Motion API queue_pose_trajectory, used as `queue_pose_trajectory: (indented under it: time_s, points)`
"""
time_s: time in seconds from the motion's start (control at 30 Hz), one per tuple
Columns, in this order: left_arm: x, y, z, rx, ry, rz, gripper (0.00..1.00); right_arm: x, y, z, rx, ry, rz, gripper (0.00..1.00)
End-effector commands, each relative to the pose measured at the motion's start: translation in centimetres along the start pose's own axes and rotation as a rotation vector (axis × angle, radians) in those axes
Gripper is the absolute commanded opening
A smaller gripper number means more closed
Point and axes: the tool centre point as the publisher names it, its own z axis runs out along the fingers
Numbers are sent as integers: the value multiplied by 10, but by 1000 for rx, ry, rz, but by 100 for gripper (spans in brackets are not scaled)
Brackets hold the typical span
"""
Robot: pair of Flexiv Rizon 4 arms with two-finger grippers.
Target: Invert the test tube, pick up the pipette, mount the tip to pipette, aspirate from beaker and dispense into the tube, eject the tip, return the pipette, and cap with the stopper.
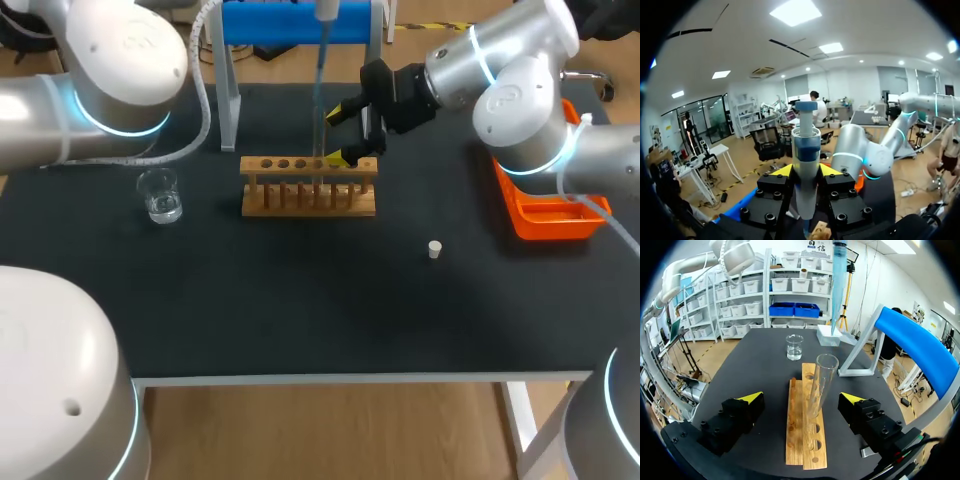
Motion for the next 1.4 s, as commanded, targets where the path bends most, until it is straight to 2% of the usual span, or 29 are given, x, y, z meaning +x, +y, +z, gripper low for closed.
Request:
queue_pose_trajectory:
  time_s: [0.03,0.23,0.43,0.67,0.9,1.17,1.4]
  points:
    - [7,-2,-11,-16,-21,-2,0,0,0,0,1,2,0,100]
    - [16,1,-25,-29,-39,-8,0,0,0,0,1,2,0,100]
    - [27,13,-37,-37,-39,-24,0,0,0,0,1,2,0,100]
    - [38,24,-40,-16,12,6,0,0,0,0,1,2,0,100]
    - [54,49,-41,7,44,0,0,0,0,0,1,2,0,100]
    - [75,65,-39,27,72,0,0,0,0,0,1,2,0,100]
    - [98,83,-38,43,47,-42,0,0,0,0,1,2,0,100]
